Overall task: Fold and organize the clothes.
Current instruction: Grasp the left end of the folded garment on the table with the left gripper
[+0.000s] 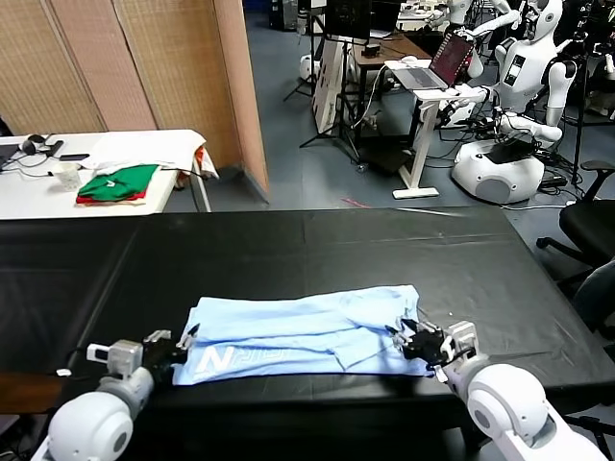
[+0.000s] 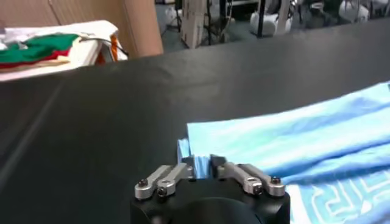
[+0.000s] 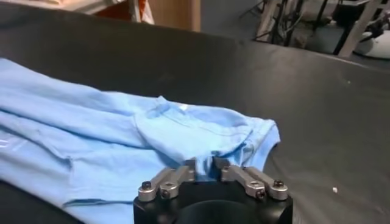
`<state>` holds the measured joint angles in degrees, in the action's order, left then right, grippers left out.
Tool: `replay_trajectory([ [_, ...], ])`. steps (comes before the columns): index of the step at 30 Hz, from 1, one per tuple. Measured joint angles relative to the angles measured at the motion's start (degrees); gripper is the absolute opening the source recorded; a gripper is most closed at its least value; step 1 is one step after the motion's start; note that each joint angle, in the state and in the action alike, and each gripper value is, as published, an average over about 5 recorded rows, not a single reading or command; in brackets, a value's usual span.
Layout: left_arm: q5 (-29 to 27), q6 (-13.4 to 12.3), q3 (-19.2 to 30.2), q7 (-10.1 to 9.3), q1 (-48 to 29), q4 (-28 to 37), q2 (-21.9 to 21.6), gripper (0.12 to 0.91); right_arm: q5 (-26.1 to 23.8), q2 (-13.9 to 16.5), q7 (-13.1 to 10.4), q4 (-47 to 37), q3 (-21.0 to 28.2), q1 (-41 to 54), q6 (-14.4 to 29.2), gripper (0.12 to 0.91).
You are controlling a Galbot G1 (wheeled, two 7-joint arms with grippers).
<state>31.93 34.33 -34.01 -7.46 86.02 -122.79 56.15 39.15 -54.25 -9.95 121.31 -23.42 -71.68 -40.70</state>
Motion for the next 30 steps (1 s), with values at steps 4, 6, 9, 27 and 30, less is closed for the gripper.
replay_trajectory([
  [4,2.1,-1.5,-0.1,-0.71,-1.6,0.5,1.1,0.903,-1.0,-2.9,-1.7,-3.2,0.6,2.4,2.9,0.906],
  [6,3.4,-1.9,0.3,-0.92,-3.1,1.5,1.8,0.906,-1.5,-4.1,-2.1,-5.0,1.0,3.7,3.9,0.907],
  [9,4.5,-2.2,1.2,-0.95,-5.6,3.8,2.9,0.907,-1.7,-5.6,-2.8,-7.6,1.6,5.4,5.2,0.907],
  [27,5.9,-1.9,5.2,-0.38,-13.7,14.2,4.9,0.882,-2.3,-10.5,-5.5,-18.0,2.5,9.5,4.9,0.751],
  [30,8.4,-1.3,5.2,-0.33,-14.3,15.2,5.0,0.793,-2.7,-10.8,-5.4,-18.8,2.6,10.0,4.9,0.633],
])
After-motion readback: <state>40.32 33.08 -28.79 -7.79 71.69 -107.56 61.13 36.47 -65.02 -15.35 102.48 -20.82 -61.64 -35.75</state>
